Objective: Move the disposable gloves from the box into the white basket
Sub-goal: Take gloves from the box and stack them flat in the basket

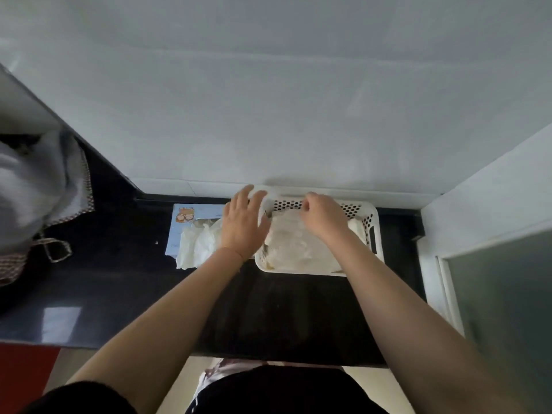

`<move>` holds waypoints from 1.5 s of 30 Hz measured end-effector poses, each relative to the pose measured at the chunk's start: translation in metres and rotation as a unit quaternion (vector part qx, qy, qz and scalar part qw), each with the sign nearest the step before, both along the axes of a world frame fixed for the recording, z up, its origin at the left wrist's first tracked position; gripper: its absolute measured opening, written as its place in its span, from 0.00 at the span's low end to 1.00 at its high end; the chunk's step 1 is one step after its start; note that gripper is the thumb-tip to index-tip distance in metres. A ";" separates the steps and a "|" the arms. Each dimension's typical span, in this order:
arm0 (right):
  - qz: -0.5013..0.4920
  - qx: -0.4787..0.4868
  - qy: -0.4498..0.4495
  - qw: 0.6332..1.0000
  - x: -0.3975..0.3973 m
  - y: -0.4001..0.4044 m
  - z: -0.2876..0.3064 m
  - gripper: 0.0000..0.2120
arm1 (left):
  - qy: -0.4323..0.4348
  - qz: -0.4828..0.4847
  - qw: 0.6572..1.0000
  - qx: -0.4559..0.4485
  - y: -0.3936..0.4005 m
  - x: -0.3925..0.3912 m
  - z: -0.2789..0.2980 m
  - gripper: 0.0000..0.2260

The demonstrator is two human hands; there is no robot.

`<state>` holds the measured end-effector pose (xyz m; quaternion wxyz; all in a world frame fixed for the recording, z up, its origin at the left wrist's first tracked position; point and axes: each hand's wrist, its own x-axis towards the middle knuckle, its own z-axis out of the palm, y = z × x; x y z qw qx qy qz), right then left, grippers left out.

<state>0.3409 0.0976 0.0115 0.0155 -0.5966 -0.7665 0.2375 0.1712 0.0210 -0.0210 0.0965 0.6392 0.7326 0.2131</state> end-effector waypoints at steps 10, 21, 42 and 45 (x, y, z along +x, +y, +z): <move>0.064 -0.079 0.056 0.993 -0.112 -0.060 -0.011 0.07 | 0.085 0.004 0.948 -0.307 -0.025 -0.104 -0.001 0.11; -0.056 -0.084 0.123 0.987 -0.128 -0.062 -0.003 0.10 | -0.144 0.062 0.976 -0.149 -0.011 -0.141 0.022 0.06; -0.219 -0.187 0.327 0.900 -0.160 -0.062 0.011 0.06 | -0.210 -0.060 0.944 -0.248 -0.016 -0.161 0.025 0.11; -0.244 -0.169 0.319 0.900 -0.155 -0.058 0.013 0.07 | -0.240 -0.002 0.951 -0.196 -0.017 -0.167 0.028 0.02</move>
